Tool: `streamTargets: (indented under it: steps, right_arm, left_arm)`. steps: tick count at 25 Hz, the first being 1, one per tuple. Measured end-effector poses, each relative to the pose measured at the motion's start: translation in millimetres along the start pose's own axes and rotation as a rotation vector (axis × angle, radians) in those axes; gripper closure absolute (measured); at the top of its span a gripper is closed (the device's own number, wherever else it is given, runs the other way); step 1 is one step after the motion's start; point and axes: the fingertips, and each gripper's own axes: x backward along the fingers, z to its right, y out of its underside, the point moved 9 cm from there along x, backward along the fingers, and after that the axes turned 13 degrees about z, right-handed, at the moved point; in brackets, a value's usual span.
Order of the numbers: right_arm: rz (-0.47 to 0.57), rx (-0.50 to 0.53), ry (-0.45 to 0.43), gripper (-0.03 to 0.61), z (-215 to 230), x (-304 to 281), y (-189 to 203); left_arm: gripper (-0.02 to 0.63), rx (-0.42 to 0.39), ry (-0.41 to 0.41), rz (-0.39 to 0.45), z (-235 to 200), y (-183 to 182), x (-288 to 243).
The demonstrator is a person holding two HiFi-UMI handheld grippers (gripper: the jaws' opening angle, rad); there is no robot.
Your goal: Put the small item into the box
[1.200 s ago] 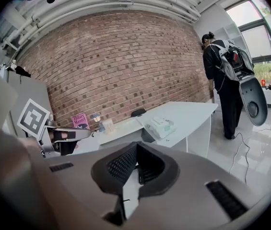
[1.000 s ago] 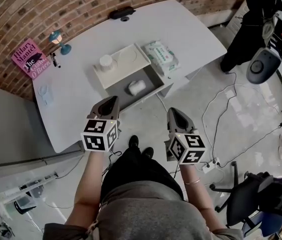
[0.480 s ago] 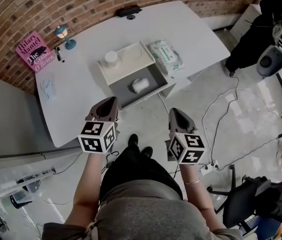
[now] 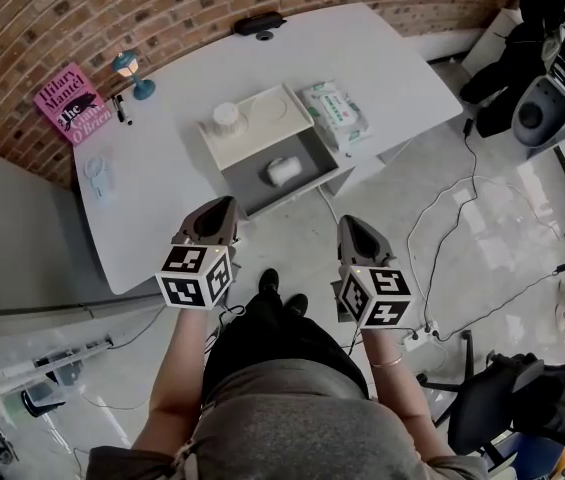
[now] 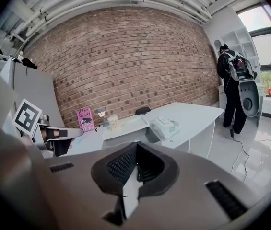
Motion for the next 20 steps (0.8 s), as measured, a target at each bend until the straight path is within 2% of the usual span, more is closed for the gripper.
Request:
streamTargets:
  steps: [7, 20]
  right_arm:
    - [-0.001, -0.002, -0.042, 0.575, -6.4, -5.6, -4.3]
    - [-0.007, 0.042, -0.057, 0.575, -8.3, -15.0, -12.1]
  left_arm:
    - [0.589, -0.003, -0.009, 0.016, 0.2, -0.3, 0.6]
    - [0.589, 0.006, -0.027, 0.040, -6.0, 1.9, -6.2]
